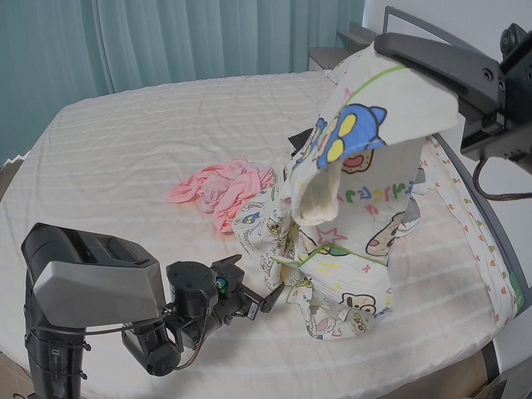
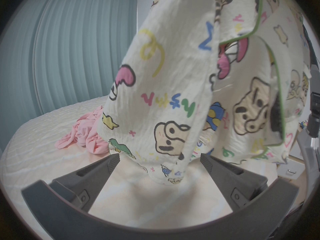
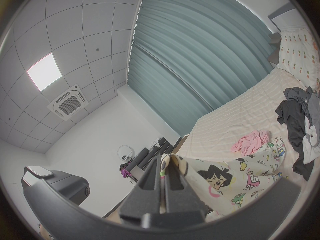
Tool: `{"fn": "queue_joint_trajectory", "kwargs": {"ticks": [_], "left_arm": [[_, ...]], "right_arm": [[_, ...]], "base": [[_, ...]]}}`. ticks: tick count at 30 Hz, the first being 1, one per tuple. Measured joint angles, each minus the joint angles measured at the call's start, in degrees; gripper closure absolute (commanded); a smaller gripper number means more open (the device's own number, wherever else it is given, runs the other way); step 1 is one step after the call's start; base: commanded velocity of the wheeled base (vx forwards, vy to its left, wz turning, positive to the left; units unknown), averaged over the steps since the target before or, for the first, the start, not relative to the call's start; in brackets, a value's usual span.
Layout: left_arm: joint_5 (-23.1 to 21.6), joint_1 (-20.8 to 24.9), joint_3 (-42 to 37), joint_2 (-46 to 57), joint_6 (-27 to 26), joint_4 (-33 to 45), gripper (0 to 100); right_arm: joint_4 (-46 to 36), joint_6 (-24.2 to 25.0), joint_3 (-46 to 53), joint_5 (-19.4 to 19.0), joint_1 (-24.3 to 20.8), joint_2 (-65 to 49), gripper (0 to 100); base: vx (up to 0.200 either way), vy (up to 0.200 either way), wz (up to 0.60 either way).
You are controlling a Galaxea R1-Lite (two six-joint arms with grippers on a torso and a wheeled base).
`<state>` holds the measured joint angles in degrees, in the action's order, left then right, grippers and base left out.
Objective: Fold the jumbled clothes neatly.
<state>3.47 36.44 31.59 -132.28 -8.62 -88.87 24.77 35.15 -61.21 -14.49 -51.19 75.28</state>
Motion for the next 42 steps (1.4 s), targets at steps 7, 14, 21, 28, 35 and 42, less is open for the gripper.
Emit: {"fn": "queue_joint_trajectory", "kwargs": {"ticks": [7,14,21,28,35,42], "left_arm": [[1.2,-0.2,4.0,-3.5,0.3,-0.1,0],[3.7,-1.0,9.8,-6.6,0.5,-0.1,0],[3.9,-1.1,11.8,-8.7,0.9,-0.1,100],[4.0,-1.0,11.1,-9.4,0.7,-0.1,100],[4.1,-1.4,9.3,-8.5,0.6,-0.1,100],[5.0,-3.9,8.1,-3.2,3.0,-0.1,100]], "right_arm": [[0.0,0.0,0.3,0.0,0.0,0.0,100],[0.0,0.0,0.4,0.0,-0.3,0.0,100],[0.1,0.0,0.2,0.0,-0.5,0.0,100],[0.1,0.1,0.2,0.3,-0.2,-0.2,100],[0.1,0.2,0.8,0.3,0.8,-0.7,100],[-0.2,0.5,2.1,0.0,4.1,-2.4,100]], "base": [[0.000,0.000,0.00],[0.000,0.000,0.00],[0.000,0.000,0.00],[0.000,0.000,0.00],[0.000,0.000,0.00],[0.000,0.000,0.00]]}}
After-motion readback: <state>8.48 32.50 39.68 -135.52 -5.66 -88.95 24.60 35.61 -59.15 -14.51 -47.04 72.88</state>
